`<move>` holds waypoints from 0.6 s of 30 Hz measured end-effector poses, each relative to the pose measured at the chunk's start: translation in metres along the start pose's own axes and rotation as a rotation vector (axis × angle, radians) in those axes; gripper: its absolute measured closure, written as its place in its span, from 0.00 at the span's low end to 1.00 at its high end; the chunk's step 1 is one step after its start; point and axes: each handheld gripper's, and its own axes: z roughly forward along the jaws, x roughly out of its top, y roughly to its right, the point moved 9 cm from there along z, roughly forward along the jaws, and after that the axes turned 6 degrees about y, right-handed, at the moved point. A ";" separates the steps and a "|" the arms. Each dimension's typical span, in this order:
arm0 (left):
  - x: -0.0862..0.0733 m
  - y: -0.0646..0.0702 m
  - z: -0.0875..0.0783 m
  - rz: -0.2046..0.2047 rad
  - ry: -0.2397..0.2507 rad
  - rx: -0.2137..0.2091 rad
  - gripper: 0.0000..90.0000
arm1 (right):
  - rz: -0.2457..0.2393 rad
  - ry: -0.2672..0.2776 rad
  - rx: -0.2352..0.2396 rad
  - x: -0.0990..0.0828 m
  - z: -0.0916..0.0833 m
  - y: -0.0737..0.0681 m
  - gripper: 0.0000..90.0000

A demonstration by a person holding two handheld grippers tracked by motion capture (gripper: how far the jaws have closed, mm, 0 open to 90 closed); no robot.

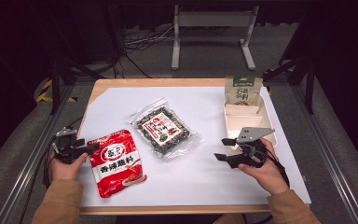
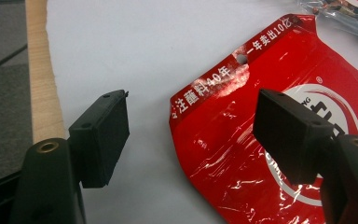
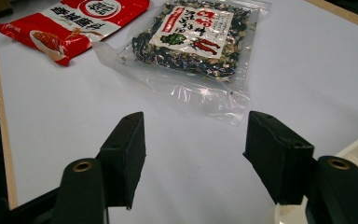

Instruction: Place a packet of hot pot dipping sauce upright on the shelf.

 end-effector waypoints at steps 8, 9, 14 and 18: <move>-0.002 0.003 0.001 0.007 -0.020 -0.025 0.41 | -0.001 0.001 -0.002 0.000 0.000 0.000 0.42; -0.002 0.004 0.001 0.009 -0.022 -0.033 0.43 | -0.001 -0.001 -0.005 0.000 0.000 0.000 0.42; -0.004 0.007 0.002 -0.002 -0.036 -0.062 0.53 | -0.001 -0.002 -0.008 0.000 0.000 0.001 0.42; -0.004 0.008 0.002 -0.006 -0.042 -0.061 0.58 | -0.003 -0.002 -0.006 0.000 0.000 0.000 0.42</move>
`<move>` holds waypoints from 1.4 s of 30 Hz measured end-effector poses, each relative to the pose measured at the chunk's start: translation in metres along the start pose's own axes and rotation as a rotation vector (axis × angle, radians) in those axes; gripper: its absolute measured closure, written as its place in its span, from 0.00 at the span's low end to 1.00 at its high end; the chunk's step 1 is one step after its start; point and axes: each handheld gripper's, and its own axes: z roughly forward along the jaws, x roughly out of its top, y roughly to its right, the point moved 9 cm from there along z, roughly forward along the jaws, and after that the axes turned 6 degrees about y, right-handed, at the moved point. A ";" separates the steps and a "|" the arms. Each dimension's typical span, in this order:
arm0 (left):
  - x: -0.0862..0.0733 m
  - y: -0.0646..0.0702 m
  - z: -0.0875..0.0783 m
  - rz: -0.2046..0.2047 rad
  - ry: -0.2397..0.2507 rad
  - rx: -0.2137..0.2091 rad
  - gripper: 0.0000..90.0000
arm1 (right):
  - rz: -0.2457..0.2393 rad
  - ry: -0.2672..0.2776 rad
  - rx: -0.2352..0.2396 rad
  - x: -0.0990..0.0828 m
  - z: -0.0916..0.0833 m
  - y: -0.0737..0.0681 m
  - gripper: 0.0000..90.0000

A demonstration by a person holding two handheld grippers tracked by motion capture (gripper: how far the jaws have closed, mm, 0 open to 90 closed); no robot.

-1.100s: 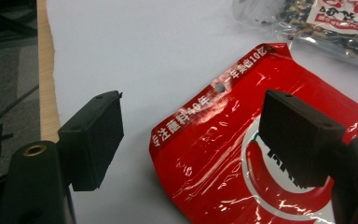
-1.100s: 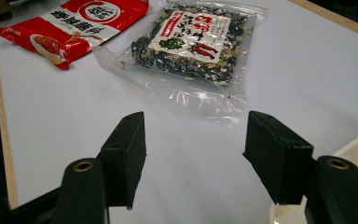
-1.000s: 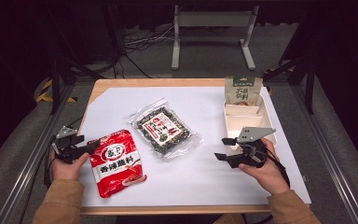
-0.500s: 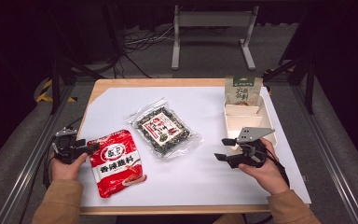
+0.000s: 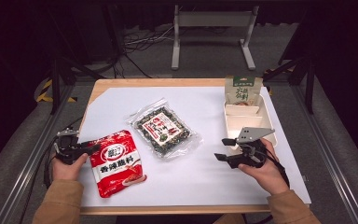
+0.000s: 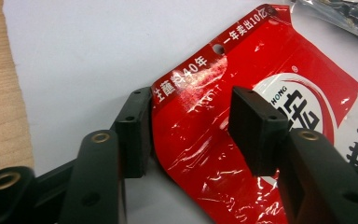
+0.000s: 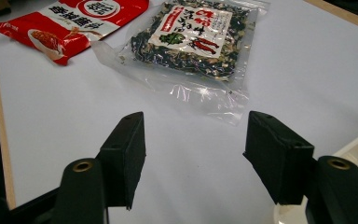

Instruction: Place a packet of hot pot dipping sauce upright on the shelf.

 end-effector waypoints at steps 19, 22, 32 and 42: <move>-0.003 -0.004 -0.003 0.014 -0.035 0.074 0.98 | -0.002 0.002 -0.004 0.000 0.000 0.000 0.42; -0.002 -0.003 -0.006 0.004 -0.020 0.070 1.00 | -0.001 0.001 -0.004 0.000 0.000 0.000 0.42; 0.006 0.003 -0.020 0.011 0.036 0.037 1.00 | 0.004 0.008 0.001 0.001 -0.001 -0.001 0.42; 0.020 0.023 -0.044 0.088 0.123 0.023 1.00 | 0.006 0.009 -0.003 0.001 -0.002 -0.001 0.42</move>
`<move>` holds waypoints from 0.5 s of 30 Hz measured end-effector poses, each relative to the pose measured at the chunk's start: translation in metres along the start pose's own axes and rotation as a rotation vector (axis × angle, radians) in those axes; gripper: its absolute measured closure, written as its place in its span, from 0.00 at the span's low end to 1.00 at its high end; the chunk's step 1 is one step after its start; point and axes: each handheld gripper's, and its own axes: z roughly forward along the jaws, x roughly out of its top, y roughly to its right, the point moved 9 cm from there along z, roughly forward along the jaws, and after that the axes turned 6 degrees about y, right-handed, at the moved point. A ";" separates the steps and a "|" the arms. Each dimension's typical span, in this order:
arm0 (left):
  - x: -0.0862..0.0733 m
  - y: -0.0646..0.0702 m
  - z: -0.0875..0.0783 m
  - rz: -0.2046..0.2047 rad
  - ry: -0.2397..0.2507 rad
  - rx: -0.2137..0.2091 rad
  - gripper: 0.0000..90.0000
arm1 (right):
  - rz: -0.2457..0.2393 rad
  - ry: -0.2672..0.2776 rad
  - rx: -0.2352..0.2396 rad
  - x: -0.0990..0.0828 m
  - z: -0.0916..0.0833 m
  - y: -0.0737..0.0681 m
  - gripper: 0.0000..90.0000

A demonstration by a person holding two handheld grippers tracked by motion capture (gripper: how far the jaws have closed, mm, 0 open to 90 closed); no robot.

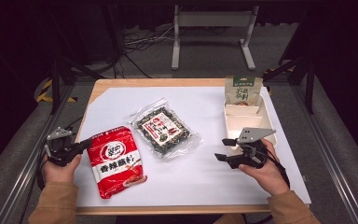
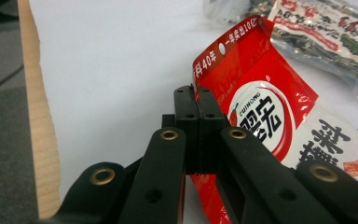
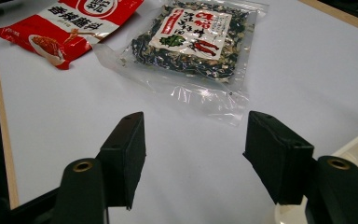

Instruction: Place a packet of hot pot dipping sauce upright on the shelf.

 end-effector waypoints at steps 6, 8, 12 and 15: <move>0.008 0.008 -0.015 0.007 0.050 -0.029 1.00 | 0.002 0.002 -0.001 0.000 -0.001 0.000 0.42; 0.012 0.014 -0.022 0.026 0.068 -0.042 1.00 | 0.003 0.003 -0.002 0.000 -0.001 0.000 0.42; 0.016 0.019 -0.028 0.037 0.085 -0.047 1.00 | 0.001 0.004 -0.005 0.001 -0.002 0.001 0.42; 0.019 0.023 -0.035 0.036 0.105 -0.058 1.00 | 0.007 0.025 -0.016 0.005 -0.009 0.003 0.42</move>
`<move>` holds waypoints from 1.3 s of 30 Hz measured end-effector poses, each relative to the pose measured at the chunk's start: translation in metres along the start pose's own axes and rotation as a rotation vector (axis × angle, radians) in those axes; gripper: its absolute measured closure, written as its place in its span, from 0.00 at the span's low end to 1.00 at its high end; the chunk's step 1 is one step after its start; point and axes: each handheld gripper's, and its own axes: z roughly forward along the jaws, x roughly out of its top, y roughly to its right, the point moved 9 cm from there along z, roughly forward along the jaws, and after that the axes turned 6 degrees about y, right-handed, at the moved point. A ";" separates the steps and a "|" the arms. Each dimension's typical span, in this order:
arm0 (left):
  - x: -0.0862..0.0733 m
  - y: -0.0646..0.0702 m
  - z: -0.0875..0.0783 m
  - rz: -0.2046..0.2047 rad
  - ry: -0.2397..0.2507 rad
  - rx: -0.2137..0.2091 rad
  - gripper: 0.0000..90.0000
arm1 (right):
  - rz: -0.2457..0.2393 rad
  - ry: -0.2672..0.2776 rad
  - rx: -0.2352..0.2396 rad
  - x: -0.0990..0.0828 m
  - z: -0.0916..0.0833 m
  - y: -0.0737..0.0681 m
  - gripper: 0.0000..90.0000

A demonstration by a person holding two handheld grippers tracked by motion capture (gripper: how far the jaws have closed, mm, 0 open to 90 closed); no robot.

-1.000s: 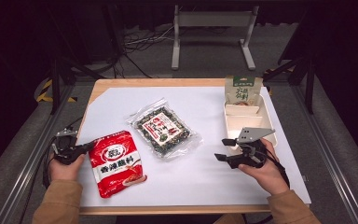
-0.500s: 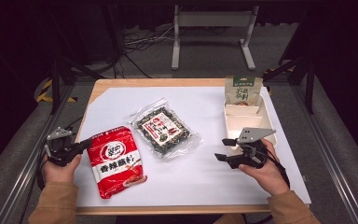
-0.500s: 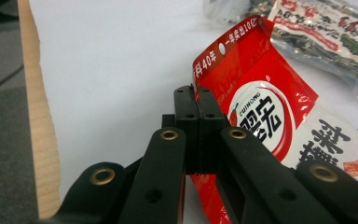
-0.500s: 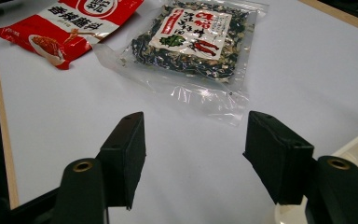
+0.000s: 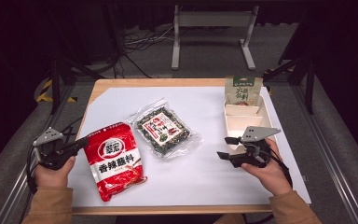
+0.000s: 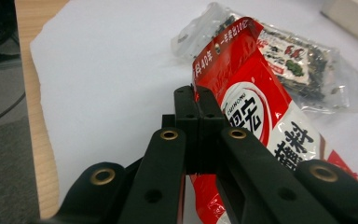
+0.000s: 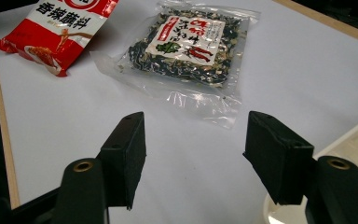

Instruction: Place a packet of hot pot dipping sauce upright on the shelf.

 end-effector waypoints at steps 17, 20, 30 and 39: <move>0.035 0.054 -0.031 0.147 0.146 -0.100 1.00 | 0.010 0.039 -0.025 0.008 -0.015 0.005 0.43; 0.040 0.068 -0.036 0.163 0.160 -0.149 1.00 | 0.011 0.046 -0.027 0.009 -0.017 0.005 0.42; 0.050 0.110 -0.050 0.218 0.186 -0.337 1.00 | 0.015 0.061 -0.019 0.012 -0.020 0.003 0.42; 0.052 0.137 -0.053 0.285 0.167 -0.392 1.00 | 0.019 0.060 -0.020 0.011 -0.020 0.004 0.42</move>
